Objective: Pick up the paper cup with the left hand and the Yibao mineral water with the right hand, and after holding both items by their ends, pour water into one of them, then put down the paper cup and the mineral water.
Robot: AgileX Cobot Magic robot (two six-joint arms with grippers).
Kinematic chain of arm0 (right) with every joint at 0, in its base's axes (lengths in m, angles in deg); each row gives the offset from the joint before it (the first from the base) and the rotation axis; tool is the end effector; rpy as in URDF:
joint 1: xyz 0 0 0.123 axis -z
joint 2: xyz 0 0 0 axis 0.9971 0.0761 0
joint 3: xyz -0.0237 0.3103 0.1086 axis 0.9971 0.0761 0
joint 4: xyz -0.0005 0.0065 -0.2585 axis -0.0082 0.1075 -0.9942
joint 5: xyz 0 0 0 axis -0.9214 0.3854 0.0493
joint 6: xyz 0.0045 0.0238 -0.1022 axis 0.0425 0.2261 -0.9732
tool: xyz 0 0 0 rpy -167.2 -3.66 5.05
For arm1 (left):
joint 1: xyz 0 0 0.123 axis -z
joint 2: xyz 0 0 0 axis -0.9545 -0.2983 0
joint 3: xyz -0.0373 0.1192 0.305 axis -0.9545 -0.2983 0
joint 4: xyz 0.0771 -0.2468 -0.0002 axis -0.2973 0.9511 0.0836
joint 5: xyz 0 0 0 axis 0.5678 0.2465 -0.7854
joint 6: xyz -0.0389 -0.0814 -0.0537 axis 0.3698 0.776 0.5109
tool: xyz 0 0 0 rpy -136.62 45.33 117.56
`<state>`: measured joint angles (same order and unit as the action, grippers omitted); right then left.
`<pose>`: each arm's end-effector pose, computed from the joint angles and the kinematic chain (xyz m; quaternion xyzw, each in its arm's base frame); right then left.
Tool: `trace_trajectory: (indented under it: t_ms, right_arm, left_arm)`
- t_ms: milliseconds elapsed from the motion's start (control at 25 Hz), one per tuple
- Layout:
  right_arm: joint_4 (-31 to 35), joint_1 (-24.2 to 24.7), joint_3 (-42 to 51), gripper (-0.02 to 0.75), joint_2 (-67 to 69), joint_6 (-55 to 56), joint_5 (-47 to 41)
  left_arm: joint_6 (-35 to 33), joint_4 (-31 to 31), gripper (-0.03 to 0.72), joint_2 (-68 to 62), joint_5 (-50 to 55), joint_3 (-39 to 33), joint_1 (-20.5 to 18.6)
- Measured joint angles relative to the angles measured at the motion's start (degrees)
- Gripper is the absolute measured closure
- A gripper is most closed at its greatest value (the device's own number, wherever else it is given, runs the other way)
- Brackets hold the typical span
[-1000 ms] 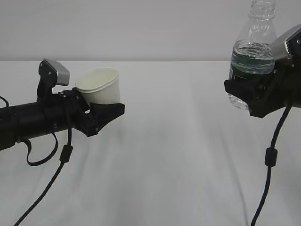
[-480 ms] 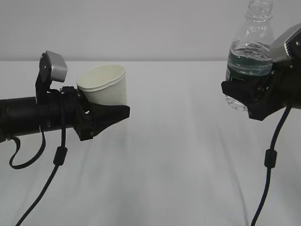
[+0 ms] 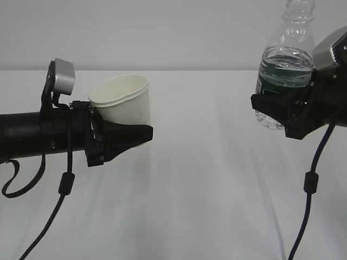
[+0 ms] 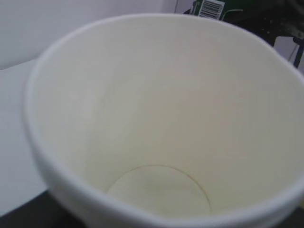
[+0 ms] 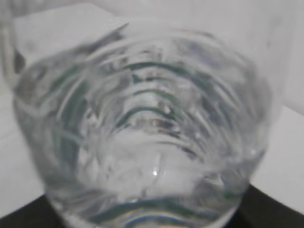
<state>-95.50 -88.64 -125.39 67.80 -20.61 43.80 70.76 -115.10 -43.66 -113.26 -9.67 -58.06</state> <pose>0.2748 0.0722 0.2732 -0.3325 0.7452 0.1460 0.5594 0.3021 -0.1666 0.2080 0.3709 0.6562 -0.4226 0.5032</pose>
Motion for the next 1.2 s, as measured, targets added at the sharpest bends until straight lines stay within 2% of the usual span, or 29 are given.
trace_trajectory:
  t_ms: [440, 1200]
  right_arm:
    - [-4.19, 0.0, 0.0, 0.321, 0.0, 1.32, 2.66]
    - [-9.55, 0.0, 0.0, 0.321, 0.0, 1.64, 4.77]
  left_arm:
    - [0.35, -4.81, 0.23, 0.0, -0.35, 0.0, 0.35]
    - [0.35, -5.43, 0.231, 0.0, 0.36, 0.0, 9.02]
